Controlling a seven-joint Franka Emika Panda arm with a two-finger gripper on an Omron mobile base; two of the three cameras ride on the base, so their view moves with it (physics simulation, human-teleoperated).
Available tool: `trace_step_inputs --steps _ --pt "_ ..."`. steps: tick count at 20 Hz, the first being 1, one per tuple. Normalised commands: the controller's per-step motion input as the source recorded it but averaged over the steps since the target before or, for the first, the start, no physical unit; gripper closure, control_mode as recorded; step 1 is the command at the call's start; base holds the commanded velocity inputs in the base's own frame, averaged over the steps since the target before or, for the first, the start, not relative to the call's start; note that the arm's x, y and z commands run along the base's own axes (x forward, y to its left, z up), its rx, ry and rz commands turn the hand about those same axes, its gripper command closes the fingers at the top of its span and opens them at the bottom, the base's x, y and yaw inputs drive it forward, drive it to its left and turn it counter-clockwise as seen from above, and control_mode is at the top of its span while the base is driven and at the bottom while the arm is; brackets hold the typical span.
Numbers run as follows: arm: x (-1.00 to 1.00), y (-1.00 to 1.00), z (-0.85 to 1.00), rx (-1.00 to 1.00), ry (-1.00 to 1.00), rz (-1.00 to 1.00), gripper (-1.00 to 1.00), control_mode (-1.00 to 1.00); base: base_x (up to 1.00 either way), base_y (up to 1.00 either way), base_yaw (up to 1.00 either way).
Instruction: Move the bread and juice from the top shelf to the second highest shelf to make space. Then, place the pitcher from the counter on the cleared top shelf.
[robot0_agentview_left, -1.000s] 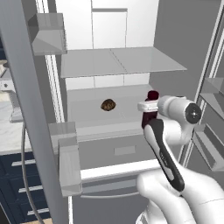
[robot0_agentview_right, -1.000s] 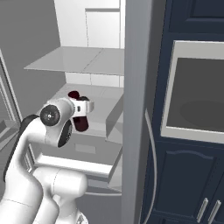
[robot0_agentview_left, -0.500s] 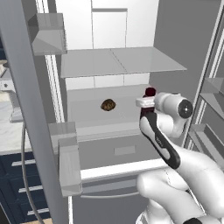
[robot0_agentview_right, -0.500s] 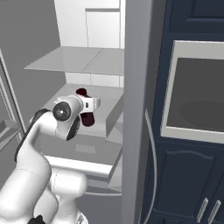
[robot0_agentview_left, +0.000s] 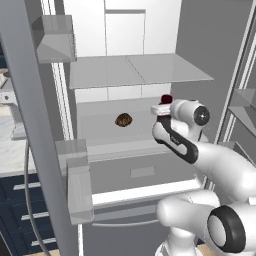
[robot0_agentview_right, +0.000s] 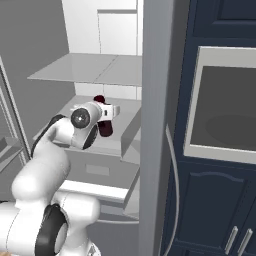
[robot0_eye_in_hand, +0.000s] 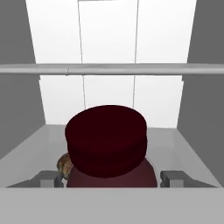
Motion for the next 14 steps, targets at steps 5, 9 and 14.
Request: trace_step_inputs --steps 5,9,14 --pt "0.47 0.0 -0.18 0.0 0.0 0.0 1.0 -1.0 0.0 0.0 0.0" --pt "0.35 0.0 -0.38 0.0 0.0 0.0 1.0 -1.0 0.0 0.0 0.0" --pt "0.3 0.0 -0.46 0.0 -0.01 0.0 1.0 -1.0 0.0 0.0 0.0"
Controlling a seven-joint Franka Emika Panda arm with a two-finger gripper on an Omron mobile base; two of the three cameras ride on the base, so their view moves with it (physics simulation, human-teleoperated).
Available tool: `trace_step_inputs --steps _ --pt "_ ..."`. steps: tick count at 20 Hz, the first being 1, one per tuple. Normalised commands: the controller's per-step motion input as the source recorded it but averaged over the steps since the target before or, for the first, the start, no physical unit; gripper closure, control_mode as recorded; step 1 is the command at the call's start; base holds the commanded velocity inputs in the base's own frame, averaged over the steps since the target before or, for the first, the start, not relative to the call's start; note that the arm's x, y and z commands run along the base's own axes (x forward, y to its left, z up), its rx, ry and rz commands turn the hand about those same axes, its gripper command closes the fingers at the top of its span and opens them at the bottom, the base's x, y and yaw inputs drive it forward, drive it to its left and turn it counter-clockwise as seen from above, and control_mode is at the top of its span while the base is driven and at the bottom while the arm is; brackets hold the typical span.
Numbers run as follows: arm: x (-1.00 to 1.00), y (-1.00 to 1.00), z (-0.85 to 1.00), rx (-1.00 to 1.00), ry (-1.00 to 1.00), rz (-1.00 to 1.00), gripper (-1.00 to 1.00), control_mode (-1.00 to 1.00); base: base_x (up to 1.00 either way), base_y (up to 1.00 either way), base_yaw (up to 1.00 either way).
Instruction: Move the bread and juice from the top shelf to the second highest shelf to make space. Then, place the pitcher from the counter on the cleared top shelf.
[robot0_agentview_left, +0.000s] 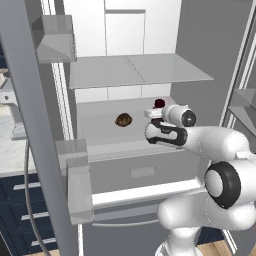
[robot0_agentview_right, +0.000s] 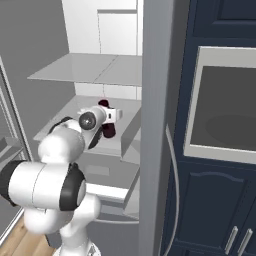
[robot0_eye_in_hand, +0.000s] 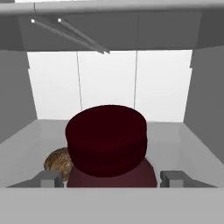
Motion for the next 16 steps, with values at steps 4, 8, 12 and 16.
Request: trace_step_inputs --steps 4,8,12,16 --pt "0.35 0.0 -0.41 0.0 0.0 0.0 1.0 -1.0 0.0 0.0 0.0" --pt "0.39 0.0 -0.34 0.0 0.0 0.0 1.0 -1.0 0.0 0.0 0.0" --pt "0.47 0.0 -0.22 0.0 0.0 0.0 1.0 -1.0 0.0 0.0 0.0" --pt "0.49 0.0 -0.19 0.0 0.0 0.0 1.0 -1.0 0.0 0.0 0.0"
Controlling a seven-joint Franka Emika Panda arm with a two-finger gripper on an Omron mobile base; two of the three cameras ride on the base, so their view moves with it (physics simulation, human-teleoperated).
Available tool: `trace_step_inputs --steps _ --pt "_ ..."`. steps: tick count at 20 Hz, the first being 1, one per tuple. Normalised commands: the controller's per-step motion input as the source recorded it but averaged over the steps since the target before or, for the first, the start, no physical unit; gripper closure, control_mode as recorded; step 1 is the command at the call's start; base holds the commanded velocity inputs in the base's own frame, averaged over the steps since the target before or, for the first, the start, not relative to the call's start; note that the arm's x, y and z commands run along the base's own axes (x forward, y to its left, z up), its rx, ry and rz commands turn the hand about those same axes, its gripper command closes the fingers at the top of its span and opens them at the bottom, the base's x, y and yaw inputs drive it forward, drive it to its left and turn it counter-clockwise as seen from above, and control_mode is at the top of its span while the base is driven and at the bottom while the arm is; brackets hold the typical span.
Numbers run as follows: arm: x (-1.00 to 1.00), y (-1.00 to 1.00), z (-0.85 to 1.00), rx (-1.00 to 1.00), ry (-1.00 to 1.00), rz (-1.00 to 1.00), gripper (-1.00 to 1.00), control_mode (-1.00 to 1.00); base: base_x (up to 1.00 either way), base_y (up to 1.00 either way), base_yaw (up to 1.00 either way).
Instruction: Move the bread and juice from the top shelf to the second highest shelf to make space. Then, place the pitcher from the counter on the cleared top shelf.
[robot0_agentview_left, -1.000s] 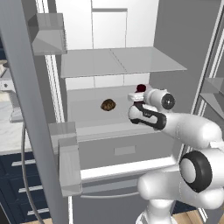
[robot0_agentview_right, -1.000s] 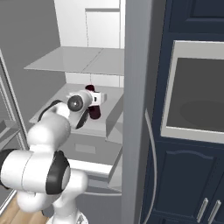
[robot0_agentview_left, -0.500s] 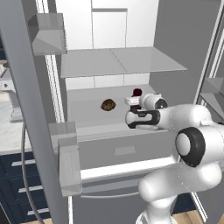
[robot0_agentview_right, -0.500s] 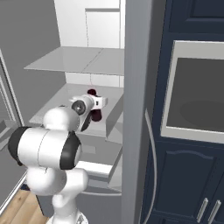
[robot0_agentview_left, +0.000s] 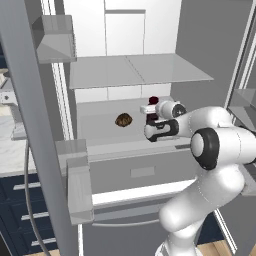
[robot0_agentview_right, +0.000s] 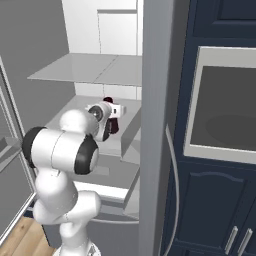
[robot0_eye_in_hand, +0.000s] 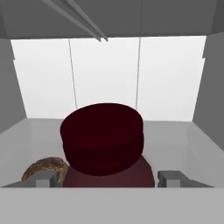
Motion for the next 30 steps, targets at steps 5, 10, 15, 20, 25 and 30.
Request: trace_step_inputs --steps 5,10,15,20,25,30 --pt "0.37 0.0 -0.21 0.0 0.0 0.0 -1.0 -1.0 0.0 0.0 0.0" --pt "0.02 -0.03 -0.07 0.0 -0.01 0.0 -1.0 -1.0 0.0 0.0 0.0" --pt "0.0 -0.02 0.0 0.0 0.0 0.0 -1.0 -1.0 0.0 0.0 0.0" --pt "-0.03 0.0 0.0 0.0 0.0 0.0 -1.0 -1.0 0.0 0.0 0.0" --pt "-0.21 0.0 0.0 0.0 0.0 0.0 -1.0 -1.0 0.0 0.0 0.0" --pt "-0.43 0.12 0.07 -0.01 0.03 0.0 -1.0 -1.0 0.0 0.0 0.0"
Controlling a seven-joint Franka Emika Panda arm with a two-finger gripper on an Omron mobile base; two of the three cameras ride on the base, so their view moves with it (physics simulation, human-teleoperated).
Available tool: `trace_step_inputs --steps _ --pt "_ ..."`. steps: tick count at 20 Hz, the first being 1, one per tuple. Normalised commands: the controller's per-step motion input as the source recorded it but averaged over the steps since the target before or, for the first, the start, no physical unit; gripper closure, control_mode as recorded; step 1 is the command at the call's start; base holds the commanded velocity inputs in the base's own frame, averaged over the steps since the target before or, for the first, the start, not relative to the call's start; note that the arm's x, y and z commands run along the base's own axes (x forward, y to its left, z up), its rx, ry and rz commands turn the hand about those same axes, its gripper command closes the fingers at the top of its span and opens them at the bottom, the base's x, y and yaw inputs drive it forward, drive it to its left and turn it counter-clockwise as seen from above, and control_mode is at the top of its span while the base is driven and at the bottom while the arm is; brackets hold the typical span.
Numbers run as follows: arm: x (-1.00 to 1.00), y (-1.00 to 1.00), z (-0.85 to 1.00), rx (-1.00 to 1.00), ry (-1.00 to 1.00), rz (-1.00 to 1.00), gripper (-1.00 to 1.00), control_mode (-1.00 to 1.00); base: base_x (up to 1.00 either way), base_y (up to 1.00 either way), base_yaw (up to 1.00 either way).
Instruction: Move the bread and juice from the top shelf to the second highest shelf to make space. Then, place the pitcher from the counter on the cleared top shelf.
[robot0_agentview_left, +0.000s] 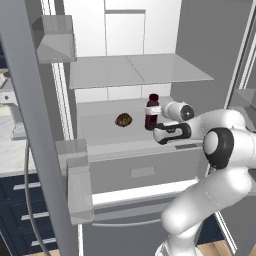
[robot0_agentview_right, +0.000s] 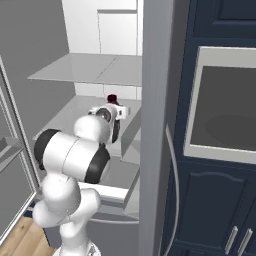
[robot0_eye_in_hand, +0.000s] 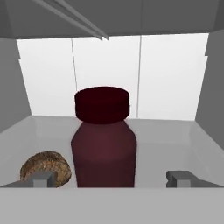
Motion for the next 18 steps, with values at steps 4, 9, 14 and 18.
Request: trace_step_inputs --steps 4,9,14,18 --pt "-0.54 0.46 0.39 -0.09 0.15 0.0 -1.0 -1.0 0.0 0.0 0.0" --pt "-0.51 0.61 0.62 -0.15 0.24 0.0 -1.0 -1.0 0.0 0.0 0.0" --pt "-0.83 0.37 0.27 -0.16 0.33 0.0 -1.0 -1.0 0.0 0.0 0.0" --pt "-1.0 0.07 -0.02 -0.15 0.17 0.0 -1.0 -1.0 0.0 0.0 0.0"
